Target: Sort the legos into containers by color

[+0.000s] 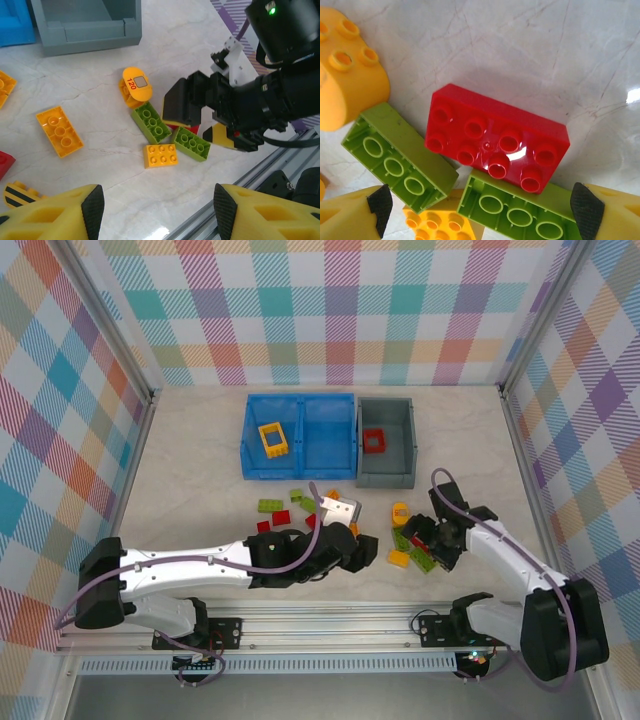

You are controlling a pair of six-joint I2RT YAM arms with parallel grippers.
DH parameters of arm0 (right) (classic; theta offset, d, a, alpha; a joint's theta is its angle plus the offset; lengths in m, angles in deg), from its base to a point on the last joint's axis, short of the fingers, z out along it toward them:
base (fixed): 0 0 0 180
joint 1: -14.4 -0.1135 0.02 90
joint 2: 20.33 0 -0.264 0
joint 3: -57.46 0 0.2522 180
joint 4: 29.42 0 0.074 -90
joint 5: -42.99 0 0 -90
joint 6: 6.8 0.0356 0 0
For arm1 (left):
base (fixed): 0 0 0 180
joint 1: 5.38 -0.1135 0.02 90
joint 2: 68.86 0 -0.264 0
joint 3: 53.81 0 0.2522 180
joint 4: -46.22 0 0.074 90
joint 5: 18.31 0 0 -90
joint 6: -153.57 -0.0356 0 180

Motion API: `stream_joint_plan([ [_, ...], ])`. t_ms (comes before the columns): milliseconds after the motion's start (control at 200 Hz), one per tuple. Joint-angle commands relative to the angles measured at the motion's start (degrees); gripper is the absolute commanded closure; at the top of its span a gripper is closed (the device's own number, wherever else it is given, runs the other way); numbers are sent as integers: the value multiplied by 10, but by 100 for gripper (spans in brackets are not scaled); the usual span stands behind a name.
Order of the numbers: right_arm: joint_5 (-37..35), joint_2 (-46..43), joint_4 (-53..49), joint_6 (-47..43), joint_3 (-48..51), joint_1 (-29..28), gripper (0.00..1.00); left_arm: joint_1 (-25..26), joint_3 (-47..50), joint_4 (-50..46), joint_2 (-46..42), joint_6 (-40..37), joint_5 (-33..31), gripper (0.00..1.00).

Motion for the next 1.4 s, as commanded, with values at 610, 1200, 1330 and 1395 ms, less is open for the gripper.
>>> stream_joint_plan([
  [610, -70, 162, -11, -203, -166, -116, 18, 4, 7, -6, -49, 1, -45, 37],
  [1200, -102, 269, -2, -241, -198, -132, 39, 9, 91, 8, -143, 66, -53, 36],
  [1330, -108, 272, -4, -236, -198, -142, 46, 10, 88, 8, -135, 64, -53, 36],
  [1395, -112, 275, -7, -231, -198, -150, 50, 9, 87, 10, -134, 65, -53, 36],
])
